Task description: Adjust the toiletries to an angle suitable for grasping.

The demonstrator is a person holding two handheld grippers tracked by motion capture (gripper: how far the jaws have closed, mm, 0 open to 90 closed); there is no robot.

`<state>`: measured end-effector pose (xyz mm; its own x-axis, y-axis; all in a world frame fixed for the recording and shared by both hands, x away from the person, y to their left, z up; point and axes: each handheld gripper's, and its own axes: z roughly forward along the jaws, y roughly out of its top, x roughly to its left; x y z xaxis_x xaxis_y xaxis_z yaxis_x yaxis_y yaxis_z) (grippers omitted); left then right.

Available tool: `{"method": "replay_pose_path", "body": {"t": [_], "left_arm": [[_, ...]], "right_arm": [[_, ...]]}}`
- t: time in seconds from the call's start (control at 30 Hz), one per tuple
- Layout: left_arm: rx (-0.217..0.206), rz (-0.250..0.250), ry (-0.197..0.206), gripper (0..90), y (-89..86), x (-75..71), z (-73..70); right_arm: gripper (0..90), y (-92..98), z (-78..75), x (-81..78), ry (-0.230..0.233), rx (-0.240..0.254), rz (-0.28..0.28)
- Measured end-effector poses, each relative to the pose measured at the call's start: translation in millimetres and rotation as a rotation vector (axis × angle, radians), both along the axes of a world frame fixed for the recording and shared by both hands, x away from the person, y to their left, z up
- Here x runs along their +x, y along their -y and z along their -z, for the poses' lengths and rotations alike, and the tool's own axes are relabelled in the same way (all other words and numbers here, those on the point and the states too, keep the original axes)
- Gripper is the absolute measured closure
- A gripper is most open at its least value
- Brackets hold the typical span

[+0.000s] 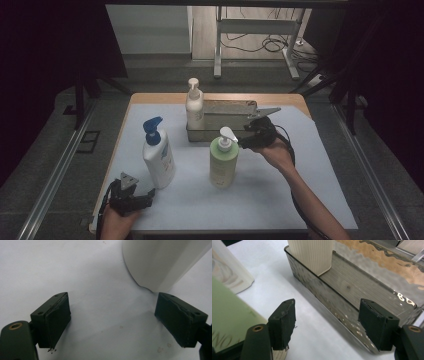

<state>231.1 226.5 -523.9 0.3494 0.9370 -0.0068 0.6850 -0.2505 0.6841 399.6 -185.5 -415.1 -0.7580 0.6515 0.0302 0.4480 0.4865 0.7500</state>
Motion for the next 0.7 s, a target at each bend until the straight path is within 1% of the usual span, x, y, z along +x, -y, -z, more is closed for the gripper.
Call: {"method": "replay_pose_path", "body": {"t": [0.17, 0.4, 0.57, 0.63, 0.7], "left_arm": [[0.000, 0.000, 0.000, 13.1, 0.0, 0.0, 0.0], [0.000, -0.001, 0.000, 13.1, 0.1, -0.1, 0.0], [0.003, 0.000, 0.000, 13.1, 0.1, -0.2, -0.1], [0.003, 0.000, 0.000, 13.1, 0.2, -0.2, -0.1], [0.004, -0.001, 0.002, 13.1, 0.4, -0.4, -0.1]], "right_arm": [[29.2, 11.4, 2.2, -9.0, -0.001, 0.005, -0.002], [28.6, 20.3, 6.2, -18.0, -0.003, 0.005, 0.001], [27.7, 27.4, 9.3, -28.2, -0.006, 0.000, -0.009], [27.5, 28.3, 9.6, -29.6, -0.006, -0.002, -0.009], [26.6, 32.2, 11.1, -35.3, -0.009, -0.005, -0.014]]}}
